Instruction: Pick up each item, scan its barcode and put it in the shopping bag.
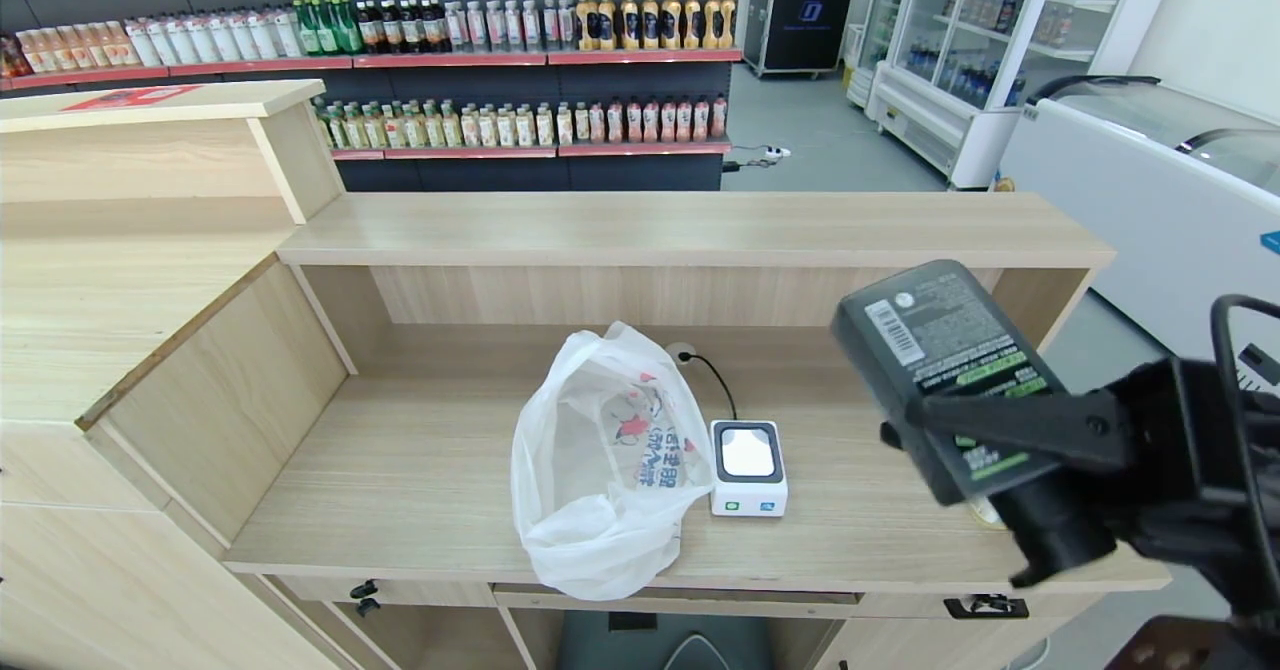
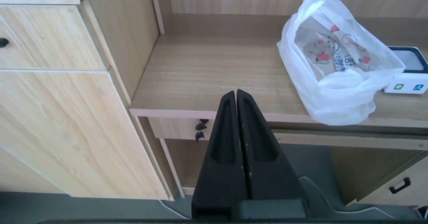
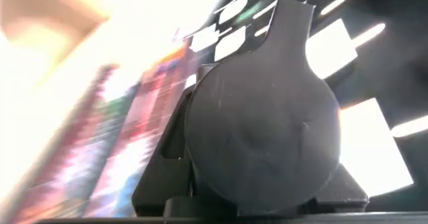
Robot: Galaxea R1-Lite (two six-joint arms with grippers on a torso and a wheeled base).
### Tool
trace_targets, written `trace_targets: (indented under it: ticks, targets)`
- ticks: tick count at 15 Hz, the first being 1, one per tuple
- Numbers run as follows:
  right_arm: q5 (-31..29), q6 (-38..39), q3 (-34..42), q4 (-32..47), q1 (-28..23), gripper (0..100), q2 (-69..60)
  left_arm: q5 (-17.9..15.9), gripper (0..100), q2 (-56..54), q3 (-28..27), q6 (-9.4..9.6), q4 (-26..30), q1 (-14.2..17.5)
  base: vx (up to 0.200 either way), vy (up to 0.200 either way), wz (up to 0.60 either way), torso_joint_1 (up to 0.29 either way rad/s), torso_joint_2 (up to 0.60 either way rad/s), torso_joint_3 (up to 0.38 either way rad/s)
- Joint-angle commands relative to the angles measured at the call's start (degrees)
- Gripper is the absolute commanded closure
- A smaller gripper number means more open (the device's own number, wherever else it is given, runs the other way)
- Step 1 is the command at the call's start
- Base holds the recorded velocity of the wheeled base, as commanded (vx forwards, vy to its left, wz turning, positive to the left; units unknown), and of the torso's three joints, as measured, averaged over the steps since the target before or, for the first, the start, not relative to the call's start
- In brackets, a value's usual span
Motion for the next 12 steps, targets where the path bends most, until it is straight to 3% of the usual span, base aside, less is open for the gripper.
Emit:
trace_targets:
  ticks: [1, 3, 4, 5, 6, 9, 12]
  targets:
    - [-4.2, 24.8, 0.4, 11.7, -26.1, 100, -4.6, 0.0, 100, 0.0, 0.0, 0.02, 0.0, 0.0, 0.000, 0.000, 0.00, 0.000, 0.00, 0.000]
    - [-5.5, 44.2, 0.1, 14.2, -43.7, 100, -6.3, 0.0, 100, 0.0, 0.0, 0.02, 0.0, 0.0, 0.000, 0.000, 0.00, 0.000, 0.00, 0.000]
    - [-9.0, 52.7, 0.0, 14.7, -48.3, 100, -6.2, 0.0, 100, 0.0, 0.0, 0.02, 0.0, 0.0, 0.000, 0.000, 0.00, 0.000, 0.00, 0.000]
    - [-11.8, 57.1, -0.2, 15.6, -50.0, 100, -6.2, 0.0, 100, 0.0, 0.0, 0.02, 0.0, 0.0, 0.000, 0.000, 0.00, 0.000, 0.00, 0.000]
    - [-19.1, 67.4, -0.1, 24.3, -50.6, 100, -5.9, 0.0, 100, 0.0, 0.0, 0.02, 0.0, 0.0, 0.000, 0.000, 0.00, 0.000, 0.00, 0.000]
    - [-19.5, 80.6, 0.0, 25.7, -55.7, 100, -4.9, 0.0, 100, 0.0, 0.0, 0.02, 0.0, 0.0, 0.000, 0.000, 0.00, 0.000, 0.00, 0.000]
    - [-19.5, 86.4, 0.2, 25.1, -57.0, 100, -4.8, 0.0, 100, 0.0, 0.0, 0.02, 0.0, 0.0, 0.000, 0.000, 0.00, 0.000, 0.00, 0.000]
